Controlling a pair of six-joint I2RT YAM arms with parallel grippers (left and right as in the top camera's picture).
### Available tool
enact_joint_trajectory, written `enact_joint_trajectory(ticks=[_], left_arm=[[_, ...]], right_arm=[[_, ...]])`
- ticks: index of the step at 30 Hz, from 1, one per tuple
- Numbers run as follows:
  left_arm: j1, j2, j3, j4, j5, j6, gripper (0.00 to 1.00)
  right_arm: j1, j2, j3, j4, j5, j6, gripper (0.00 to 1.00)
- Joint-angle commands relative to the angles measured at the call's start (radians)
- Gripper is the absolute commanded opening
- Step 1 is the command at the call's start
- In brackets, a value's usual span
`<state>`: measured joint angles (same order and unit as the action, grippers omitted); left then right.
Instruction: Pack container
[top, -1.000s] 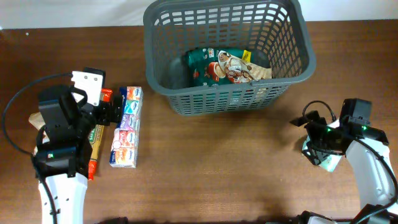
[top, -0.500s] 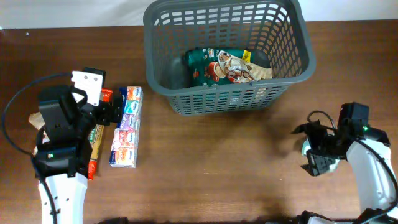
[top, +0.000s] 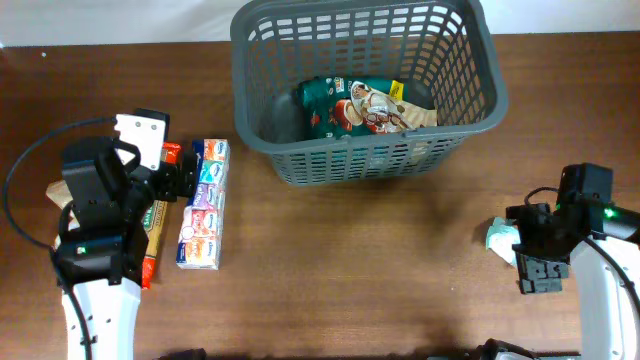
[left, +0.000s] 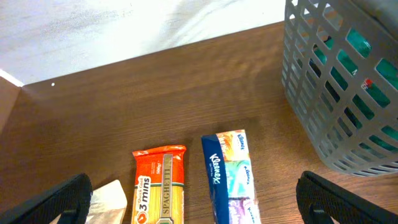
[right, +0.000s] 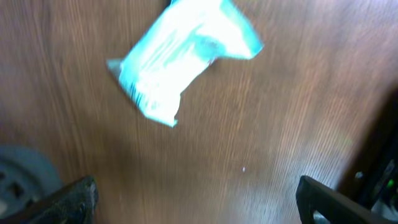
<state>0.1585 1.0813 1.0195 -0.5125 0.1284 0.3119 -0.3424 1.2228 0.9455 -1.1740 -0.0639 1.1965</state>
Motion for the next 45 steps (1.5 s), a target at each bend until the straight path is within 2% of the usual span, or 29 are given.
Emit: enact_joint_trajectory(ticks=[1,5,14,37,40,43,45], left_arm=[[0.003,0.003,0.019,0.003,0.017,0.011,0.99],[0.003,0.003,0.019,0.003,0.017,0.011,0.99],[0.003,0.003,0.019,0.003,0.017,0.011,0.99],[0.003,0.003,0.019,0.003,0.017,0.011,0.99],[0.003,0.003,0.019,0.003,0.017,0.011,0.99],[0.003,0.003,0.019,0.003,0.017,0.011,0.99],[0.003,0.003,0.019,0.003,0.017,0.011,0.99]], right_arm=[[0.002,-0.003,0.015,0.005,0.123,0.057,0.99],[0.001,0.029,0.011,0.019,0.182,0.069,0.99],[-0.039,0.197,0.010,0.087,0.172,0.056,0.99],[-0.046,0.488,0.010,0.261,0.170,0.005,1.00],[-0.046,0.521,0.010,0.278,0.174,-0.001,0.94],[-0.046,0.548,0.010,0.300,0.174,-0.041,0.79],[-0.046,0.555,0.010,0.300,0.172,-0.040,0.58]])
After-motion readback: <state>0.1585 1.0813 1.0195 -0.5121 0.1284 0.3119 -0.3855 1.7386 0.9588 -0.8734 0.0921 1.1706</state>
